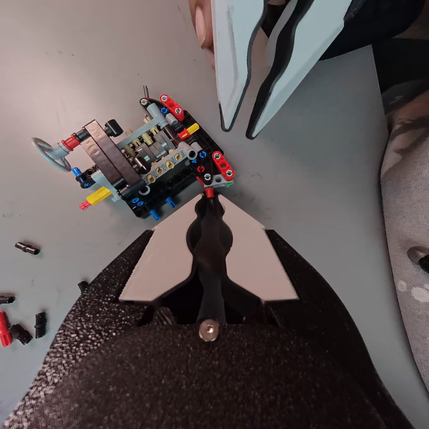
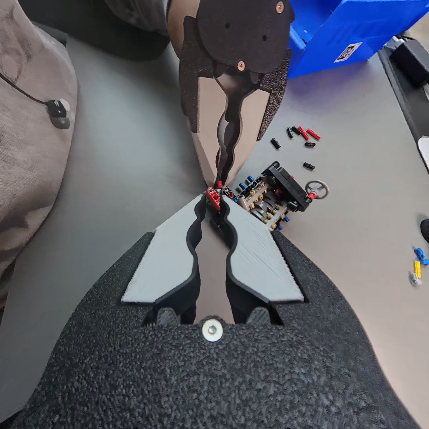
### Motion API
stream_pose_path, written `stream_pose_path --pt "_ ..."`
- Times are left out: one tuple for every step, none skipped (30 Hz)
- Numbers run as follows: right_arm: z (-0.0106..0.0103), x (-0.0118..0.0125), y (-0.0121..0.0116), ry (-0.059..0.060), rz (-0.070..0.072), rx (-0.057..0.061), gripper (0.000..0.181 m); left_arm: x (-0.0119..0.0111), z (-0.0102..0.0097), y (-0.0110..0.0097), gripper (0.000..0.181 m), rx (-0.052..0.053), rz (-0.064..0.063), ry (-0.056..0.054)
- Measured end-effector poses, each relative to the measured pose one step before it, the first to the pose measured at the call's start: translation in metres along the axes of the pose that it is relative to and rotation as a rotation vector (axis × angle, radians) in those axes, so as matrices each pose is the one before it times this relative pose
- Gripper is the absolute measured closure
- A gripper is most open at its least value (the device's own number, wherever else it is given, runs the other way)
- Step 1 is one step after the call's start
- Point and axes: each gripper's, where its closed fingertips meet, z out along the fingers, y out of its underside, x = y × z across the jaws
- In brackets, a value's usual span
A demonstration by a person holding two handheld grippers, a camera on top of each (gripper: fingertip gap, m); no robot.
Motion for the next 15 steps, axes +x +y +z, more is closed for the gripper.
stream_pose_path --pt "0.00407 -0.00166 -0.00006 -0.0206 -0.0341 -0.0207 0.169 -0.00012 0.00023 -0.00027 0.174 0.0012 0.0098 -0.0024" --pt "0.00345 -0.00046 0.00013 -0.0218 -0.0398 -0.0221 0.168 -0.00004 0.00007 0.00002 0.174 0.0011 0.0102 -0.0012" --pt "0.00261 0.00099 -0.00006 -0.0200 -0.0417 -0.0200 0.168 0.00004 0.00015 -0.00013 0.174 0.0017 0.0075 0.0018" --pt "0.00199 0.00112 0.00058 -0.0265 -0.0380 -0.0236 0.169 0.00006 0.00006 -0.00013 0.174 0.0029 0.0053 0.0051" --pt "0.00166 -0.00039 0.00105 -0.0390 -0.0343 -0.0259 0.169 0.00019 -0.00004 -0.00007 0.174 0.0034 0.0072 0.0076" --pt "0.00150 -0.00076 0.00077 -0.0413 -0.0322 -0.0251 0.169 0.00029 -0.00004 0.00015 0.174 0.0024 0.0123 0.0093" --pt "0.00154 -0.00116 0.00054 -0.0421 -0.0316 -0.0238 0.169 0.00026 -0.00003 0.00005 0.174 0.0015 0.0139 0.0113" --pt "0.00155 -0.00196 0.00016 -0.0442 -0.0275 -0.0219 0.169 0.00026 -0.00012 0.00006 0.174 0.0006 0.0072 0.0140" --pt "0.00179 -0.00241 0.00071 -0.0447 -0.0252 -0.0254 0.169 -0.00005 0.00003 0.00007 0.174 -0.0002 -0.0015 0.0146" --pt "0.00193 -0.00089 0.00112 -0.0306 -0.0258 -0.0257 0.169 -0.00008 0.00001 0.00009 0.174 -0.0006 -0.0034 0.0125" --pt "0.00098 0.00044 -0.00031 -0.0183 -0.0279 -0.0152 0.169 -0.00005 0.00002 0.00008 0.174 -0.0004 0.0011 0.0095" --pt "0.00058 0.00011 0.00022 -0.0201 -0.0221 -0.0185 0.170 0.00006 -0.00012 -0.00008 0.174 0.0003 0.0058 0.0074" --pt "0.00092 0.00025 0.00145 -0.0176 -0.0161 -0.0250 0.171 0.00018 -0.00004 0.00020 0.174 -0.0007 0.0060 0.0069" --pt "0.00041 0.00050 -0.00021 -0.0130 -0.0147 -0.0106 0.173 0.00013 -0.00009 0.00024 0.174 -0.0009 0.0030 0.0082" --pt "0.00011 -0.00009 0.00006 -0.0182 -0.0107 -0.0104 0.174 0.00003 -0.00010 0.00002 0.174 0.0000 0.0020 0.0092"
